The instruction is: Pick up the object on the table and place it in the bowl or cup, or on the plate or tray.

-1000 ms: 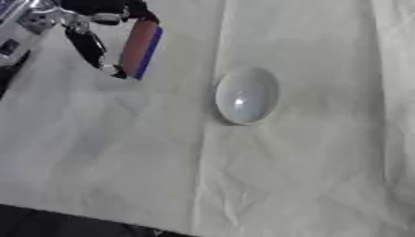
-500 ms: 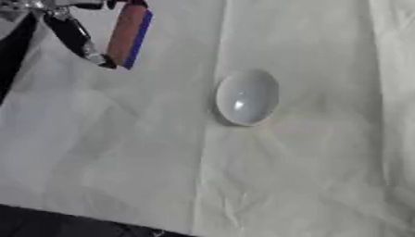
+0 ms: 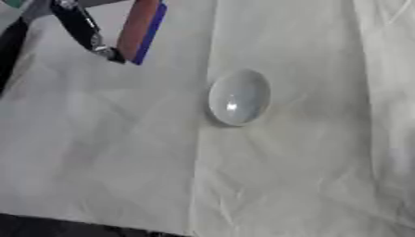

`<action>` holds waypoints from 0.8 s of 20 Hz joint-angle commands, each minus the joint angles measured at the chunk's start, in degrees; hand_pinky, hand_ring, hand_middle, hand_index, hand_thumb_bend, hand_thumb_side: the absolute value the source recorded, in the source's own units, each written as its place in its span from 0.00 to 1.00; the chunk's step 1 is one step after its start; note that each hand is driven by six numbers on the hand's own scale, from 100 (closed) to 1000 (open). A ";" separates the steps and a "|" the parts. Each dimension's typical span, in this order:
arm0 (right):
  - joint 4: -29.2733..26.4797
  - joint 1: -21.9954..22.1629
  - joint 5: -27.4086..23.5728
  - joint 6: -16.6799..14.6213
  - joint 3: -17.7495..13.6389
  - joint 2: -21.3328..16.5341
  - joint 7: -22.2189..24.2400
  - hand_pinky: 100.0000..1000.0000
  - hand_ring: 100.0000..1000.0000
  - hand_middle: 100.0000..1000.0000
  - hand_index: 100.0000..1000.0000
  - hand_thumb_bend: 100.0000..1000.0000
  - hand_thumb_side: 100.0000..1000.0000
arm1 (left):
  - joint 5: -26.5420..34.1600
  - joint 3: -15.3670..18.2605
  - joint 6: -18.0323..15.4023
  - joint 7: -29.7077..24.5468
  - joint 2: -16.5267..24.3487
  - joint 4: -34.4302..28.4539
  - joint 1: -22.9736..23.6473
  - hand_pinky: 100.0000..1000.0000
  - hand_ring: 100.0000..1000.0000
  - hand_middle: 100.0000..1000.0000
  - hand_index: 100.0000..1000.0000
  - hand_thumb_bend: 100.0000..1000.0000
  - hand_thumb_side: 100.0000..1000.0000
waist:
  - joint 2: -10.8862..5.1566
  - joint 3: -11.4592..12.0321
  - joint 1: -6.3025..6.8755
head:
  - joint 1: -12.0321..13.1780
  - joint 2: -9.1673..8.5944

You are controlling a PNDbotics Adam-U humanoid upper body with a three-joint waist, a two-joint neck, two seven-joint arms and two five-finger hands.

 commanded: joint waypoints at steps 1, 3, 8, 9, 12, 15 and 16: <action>-0.76 -0.67 -0.34 0.02 0.17 0.03 0.23 0.52 0.62 0.87 0.84 0.00 0.62 | 0.63 -0.56 -0.63 -1.21 0.05 -0.61 -1.73 0.51 0.54 0.68 0.77 0.36 0.33 | -1.48 -0.31 -0.53 | 0.65 -0.20; -0.76 -0.60 -0.48 0.04 0.20 0.28 0.29 0.52 0.62 0.87 0.84 0.00 0.55 | 0.53 -1.22 -1.02 -1.82 -0.75 -0.41 -2.42 0.50 0.54 0.68 0.77 0.35 0.34 | -1.63 -0.93 -0.53 | 0.89 -0.20; -0.74 -0.83 -0.99 0.08 0.57 0.92 0.91 0.52 0.61 0.87 0.84 0.00 0.55 | -0.32 -2.20 -1.65 -2.76 -1.97 0.52 -2.67 0.50 0.53 0.68 0.77 0.33 0.36 | -1.95 -3.89 -0.53 | 1.29 -0.20; -0.67 -0.90 -1.11 0.08 0.59 0.96 1.05 0.52 0.61 0.87 0.84 0.00 0.55 | -0.50 -2.34 -1.74 -2.85 -2.14 0.78 -2.65 0.50 0.54 0.68 0.77 0.34 0.36 | -2.01 -4.71 -0.53 | 1.46 -0.20; -0.44 -1.04 -1.44 -0.02 0.43 1.08 1.24 0.52 0.61 0.87 0.84 0.00 0.54 | -0.90 -2.86 -2.11 -3.07 -2.75 1.49 -2.90 0.49 0.53 0.67 0.77 0.32 0.37 | -2.10 -6.79 -0.53 | 2.04 -0.20; -0.33 -1.07 -1.68 -0.06 0.24 1.30 1.29 0.52 0.61 0.87 0.84 0.00 0.54 | -1.37 -3.65 -2.84 -3.52 -3.64 2.22 -3.51 0.49 0.53 0.67 0.77 0.31 0.38 | -2.18 -8.43 -0.53 | 2.55 -0.20; -0.33 -1.06 -1.74 -0.06 0.22 1.37 1.33 0.52 0.61 0.87 0.84 0.00 0.54 | -1.55 -3.84 -3.09 -3.61 -3.89 2.51 -3.69 0.49 0.53 0.67 0.77 0.31 0.39 | -2.19 -8.70 -0.53 | 2.63 -0.20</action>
